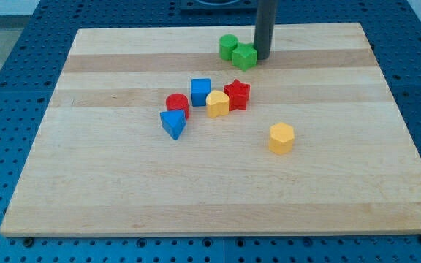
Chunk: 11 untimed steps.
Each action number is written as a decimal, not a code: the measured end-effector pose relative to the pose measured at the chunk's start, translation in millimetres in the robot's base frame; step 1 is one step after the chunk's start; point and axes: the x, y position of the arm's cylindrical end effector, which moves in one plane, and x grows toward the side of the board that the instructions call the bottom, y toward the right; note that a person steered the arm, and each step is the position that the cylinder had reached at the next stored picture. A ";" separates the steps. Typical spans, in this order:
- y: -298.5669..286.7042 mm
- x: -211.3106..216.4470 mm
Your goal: Push the green star below the green circle
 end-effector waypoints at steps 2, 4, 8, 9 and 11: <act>15.2 2.8; 6.7 35.1; -37.3 28.4; -52.7 14.4; -72.4 -0.2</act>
